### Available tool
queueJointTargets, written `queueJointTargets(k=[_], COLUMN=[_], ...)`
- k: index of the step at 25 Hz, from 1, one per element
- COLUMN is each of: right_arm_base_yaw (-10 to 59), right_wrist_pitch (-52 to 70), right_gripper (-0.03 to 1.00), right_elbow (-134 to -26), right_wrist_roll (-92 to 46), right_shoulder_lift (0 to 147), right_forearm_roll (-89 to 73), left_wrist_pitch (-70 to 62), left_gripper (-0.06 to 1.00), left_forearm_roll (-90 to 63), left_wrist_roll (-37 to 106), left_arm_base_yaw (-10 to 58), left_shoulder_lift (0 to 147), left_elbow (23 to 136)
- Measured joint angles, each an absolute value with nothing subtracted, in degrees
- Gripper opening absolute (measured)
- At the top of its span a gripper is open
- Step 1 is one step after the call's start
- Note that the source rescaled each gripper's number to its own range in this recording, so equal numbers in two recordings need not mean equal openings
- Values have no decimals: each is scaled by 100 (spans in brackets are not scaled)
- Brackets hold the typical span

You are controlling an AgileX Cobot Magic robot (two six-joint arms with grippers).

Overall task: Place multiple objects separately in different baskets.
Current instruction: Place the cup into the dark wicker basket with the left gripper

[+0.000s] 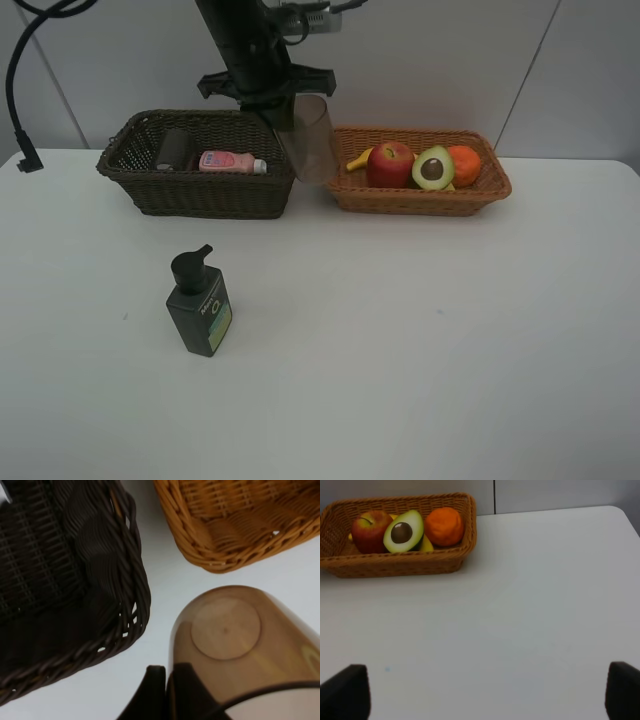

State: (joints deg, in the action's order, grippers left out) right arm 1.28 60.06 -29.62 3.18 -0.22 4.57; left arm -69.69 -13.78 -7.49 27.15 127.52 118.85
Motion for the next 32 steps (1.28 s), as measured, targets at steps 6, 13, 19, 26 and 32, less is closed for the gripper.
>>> queueJointTargets(k=[6, 13, 19, 26, 32], right_arm_base_yaw=[128, 128, 128, 128, 128], right_wrist_pitch=[6006, 6006, 6006, 6006, 6006], right_gripper=[100, 100, 100, 100, 100], right_elbow=[-2962, -2962, -2962, -2962, -2962], right_wrist_roll=[318, 318, 318, 318, 318], right_shoulder_lift=[-22, -22, -22, -22, -22], right_forearm_roll=[457, 457, 457, 457, 457], left_wrist_pitch=[-6971, -6971, -6977, -6966, -6755], left_gripper=[0, 0, 0, 0, 0], left_forearm_roll=[-1303, -588, 365, 592, 658], left_wrist_roll=[-719, -682, -455, -228, -88], left_arm_base_yaw=[2447, 2131, 2016, 1998, 1992], left_shoulder_lift=[12752, 12752, 12735, 12954, 13057], left_elbow=[12307, 12398, 12398, 12398, 12398])
